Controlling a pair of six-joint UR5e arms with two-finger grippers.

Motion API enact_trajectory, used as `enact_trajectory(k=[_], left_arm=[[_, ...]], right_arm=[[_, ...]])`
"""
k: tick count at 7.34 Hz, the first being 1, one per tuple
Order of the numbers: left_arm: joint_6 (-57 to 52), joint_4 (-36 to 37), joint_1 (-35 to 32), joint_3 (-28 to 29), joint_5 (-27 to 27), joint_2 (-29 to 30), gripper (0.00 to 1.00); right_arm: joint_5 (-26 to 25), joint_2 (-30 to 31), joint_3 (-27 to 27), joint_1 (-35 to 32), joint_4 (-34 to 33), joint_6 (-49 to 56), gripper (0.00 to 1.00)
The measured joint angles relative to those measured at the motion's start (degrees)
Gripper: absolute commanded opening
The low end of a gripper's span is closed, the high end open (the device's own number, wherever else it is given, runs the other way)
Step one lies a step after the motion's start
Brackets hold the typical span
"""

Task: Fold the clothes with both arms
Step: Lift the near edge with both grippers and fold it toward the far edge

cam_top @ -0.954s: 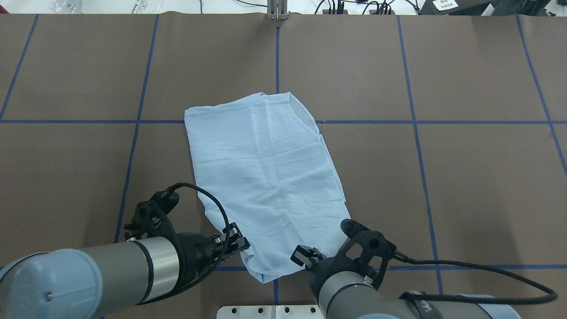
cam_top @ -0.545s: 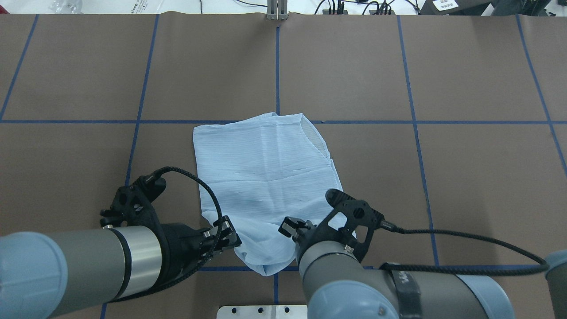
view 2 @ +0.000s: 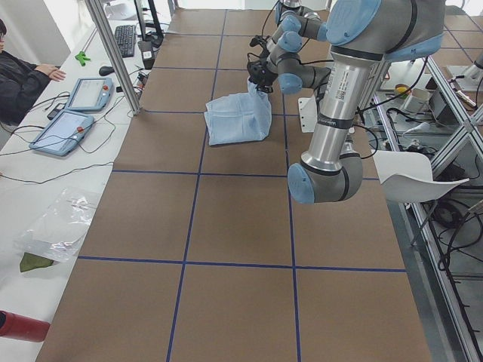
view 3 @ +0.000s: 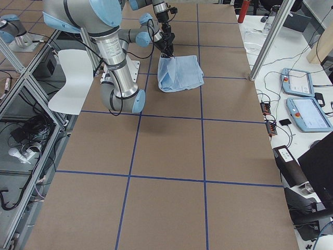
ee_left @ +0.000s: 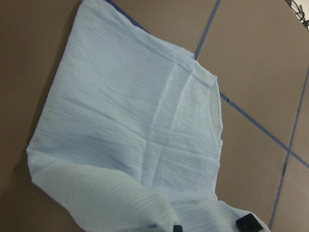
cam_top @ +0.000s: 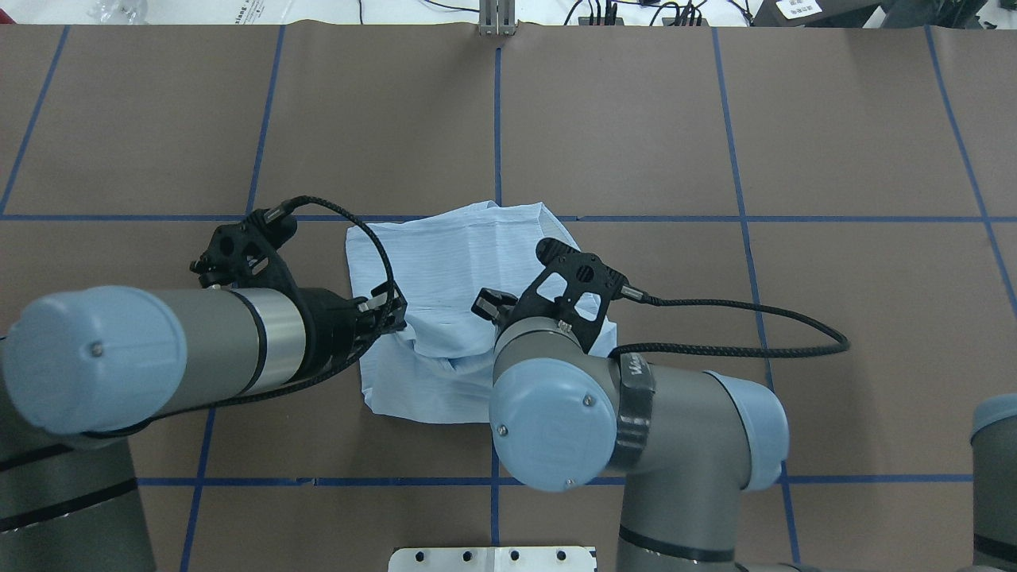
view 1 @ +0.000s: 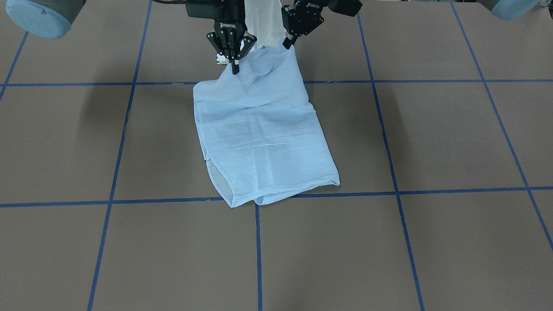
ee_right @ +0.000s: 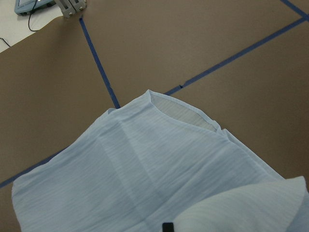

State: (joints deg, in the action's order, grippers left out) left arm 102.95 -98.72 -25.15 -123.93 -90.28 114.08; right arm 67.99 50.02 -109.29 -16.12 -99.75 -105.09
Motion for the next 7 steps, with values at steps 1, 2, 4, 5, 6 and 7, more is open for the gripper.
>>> enact_trajectory(k=[1,2,4,5,6,7], left_arm=[[-3.2,-0.2,-3.0,3.5,-0.4,0.8,0.00],[-6.0,-0.6,-5.6,7.4,-0.6,1.6,0.00],[-9.5,-4.1,-8.7,18.0,-0.5,4.6,0.00],[-11.1,-8.0,-9.4,23.7,-0.4,5.3,0.00],[-12.7,-11.3,-9.8,27.9,-0.3,5.6,0.00],[-13.5,-13.4,-9.9,30.6,-0.3,5.8,0.99]], right_arm=[[1.0,-2.3,5.0,-2.6,2.1,3.0,0.00],[1.9,-5.0,10.2,-4.8,3.0,5.6,0.00],[2.6,-10.6,20.7,-7.1,6.3,8.6,0.00],[2.6,-11.7,26.6,-7.6,12.0,10.8,0.00],[2.5,-12.1,31.1,-8.1,16.9,12.9,0.00],[2.6,-12.2,33.2,-8.5,19.4,14.7,0.62]])
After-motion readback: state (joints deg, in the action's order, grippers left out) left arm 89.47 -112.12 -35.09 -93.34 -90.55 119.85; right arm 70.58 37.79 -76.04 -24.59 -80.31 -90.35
